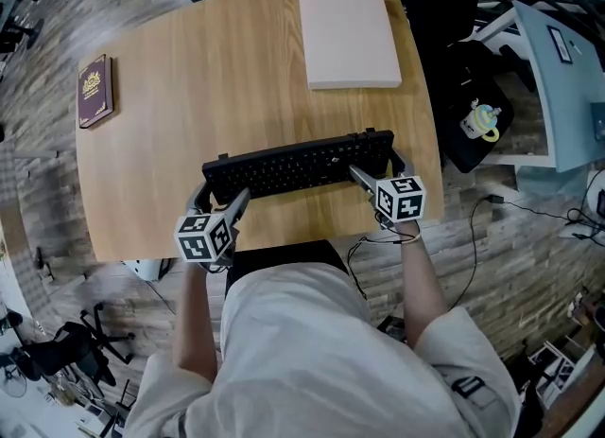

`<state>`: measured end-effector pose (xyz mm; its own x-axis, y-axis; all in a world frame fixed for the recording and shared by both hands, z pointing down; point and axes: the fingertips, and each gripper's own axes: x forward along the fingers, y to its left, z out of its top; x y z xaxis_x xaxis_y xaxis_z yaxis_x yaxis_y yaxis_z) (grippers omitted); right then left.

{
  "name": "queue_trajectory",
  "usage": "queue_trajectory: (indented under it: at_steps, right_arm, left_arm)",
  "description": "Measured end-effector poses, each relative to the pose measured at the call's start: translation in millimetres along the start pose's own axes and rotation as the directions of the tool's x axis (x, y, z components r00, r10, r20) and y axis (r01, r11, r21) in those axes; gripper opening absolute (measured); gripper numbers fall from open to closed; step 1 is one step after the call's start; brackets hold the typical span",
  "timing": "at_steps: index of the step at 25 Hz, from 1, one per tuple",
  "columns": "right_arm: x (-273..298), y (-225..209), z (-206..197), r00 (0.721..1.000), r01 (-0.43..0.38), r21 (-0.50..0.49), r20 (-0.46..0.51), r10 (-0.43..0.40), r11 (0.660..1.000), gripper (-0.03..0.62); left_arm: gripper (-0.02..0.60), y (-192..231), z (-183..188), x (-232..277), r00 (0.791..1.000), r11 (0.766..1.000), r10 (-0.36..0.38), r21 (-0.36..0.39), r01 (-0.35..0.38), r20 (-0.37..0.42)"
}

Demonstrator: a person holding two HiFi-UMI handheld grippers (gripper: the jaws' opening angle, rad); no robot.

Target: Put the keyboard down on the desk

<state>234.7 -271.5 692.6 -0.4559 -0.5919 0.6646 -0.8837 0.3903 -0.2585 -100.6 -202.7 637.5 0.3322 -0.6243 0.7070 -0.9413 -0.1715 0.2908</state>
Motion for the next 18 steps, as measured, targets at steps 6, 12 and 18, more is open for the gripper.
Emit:
queue_trajectory:
  at_steps: [6, 12, 18]
  right_arm:
    - [2.5, -4.0, -0.4, 1.000, 0.011, 0.002, -0.012, -0.011, 1.000, 0.482]
    - [7.9, -5.5, 1.8, 0.999, 0.014, 0.007, -0.038, -0.013, 1.000, 0.482]
    - [12.4, -6.7, 0.3, 0.998, 0.027, 0.012, -0.054, -0.026, 1.000, 0.482]
  left_arm:
    - [0.421, 2.3, 0.6, 9.8, 1.000, 1.000, -0.012, -0.005, 0.012, -0.013]
    - [0.422, 7.6, 0.9, 18.6, 0.999, 1.000, -0.020, -0.024, 0.019, -0.040]
    - [0.422, 13.4, -2.1, 29.4, 0.996, 0.999, -0.034, -0.020, 0.032, -0.078]
